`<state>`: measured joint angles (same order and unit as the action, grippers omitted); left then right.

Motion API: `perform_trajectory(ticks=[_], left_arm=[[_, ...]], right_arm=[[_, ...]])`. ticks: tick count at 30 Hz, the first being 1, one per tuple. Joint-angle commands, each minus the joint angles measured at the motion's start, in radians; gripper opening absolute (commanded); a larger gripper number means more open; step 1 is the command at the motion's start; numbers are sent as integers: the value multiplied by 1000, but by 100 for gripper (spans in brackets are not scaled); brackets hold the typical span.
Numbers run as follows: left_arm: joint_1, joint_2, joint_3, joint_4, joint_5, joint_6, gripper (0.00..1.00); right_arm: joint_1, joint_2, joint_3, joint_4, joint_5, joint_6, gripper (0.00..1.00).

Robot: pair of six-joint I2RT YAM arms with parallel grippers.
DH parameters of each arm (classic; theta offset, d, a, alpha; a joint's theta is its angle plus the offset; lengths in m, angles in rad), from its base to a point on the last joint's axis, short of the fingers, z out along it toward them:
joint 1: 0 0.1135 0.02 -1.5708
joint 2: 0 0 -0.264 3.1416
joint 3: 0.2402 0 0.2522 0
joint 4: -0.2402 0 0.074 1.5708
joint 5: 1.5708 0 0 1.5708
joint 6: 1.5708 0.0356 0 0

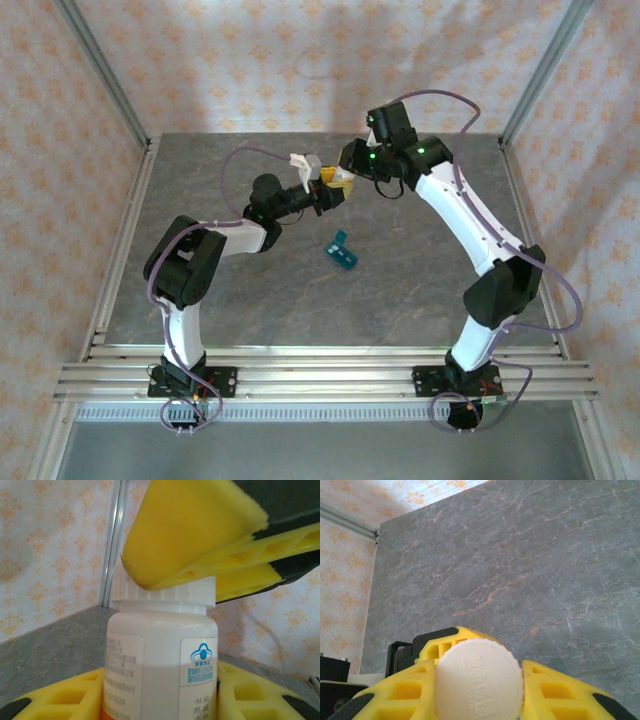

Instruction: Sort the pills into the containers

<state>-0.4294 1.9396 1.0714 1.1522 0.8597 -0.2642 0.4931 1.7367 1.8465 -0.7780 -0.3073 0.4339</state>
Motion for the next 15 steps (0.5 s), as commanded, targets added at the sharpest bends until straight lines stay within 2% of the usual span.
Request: perform_trajectory(ticks=[1, 4, 7, 10, 15], left_arm=[[-8, -44, 19, 132, 8, 6, 0], [-7, -42, 13, 133, 5, 17, 0], [-8, -44, 10, 133, 2, 22, 0], [-8, -46, 12, 133, 3, 20, 0], [-8, -48, 15, 132, 10, 16, 0]], right_arm=[[20, 26, 23, -62, 45, 31, 33], [2, 29, 83, -90, 26, 4, 44], [-23, 13, 131, -98, -5, -38, 68], [-51, -6, 153, -98, -48, -105, 74], [-114, -9, 182, -101, -232, -272, 76]])
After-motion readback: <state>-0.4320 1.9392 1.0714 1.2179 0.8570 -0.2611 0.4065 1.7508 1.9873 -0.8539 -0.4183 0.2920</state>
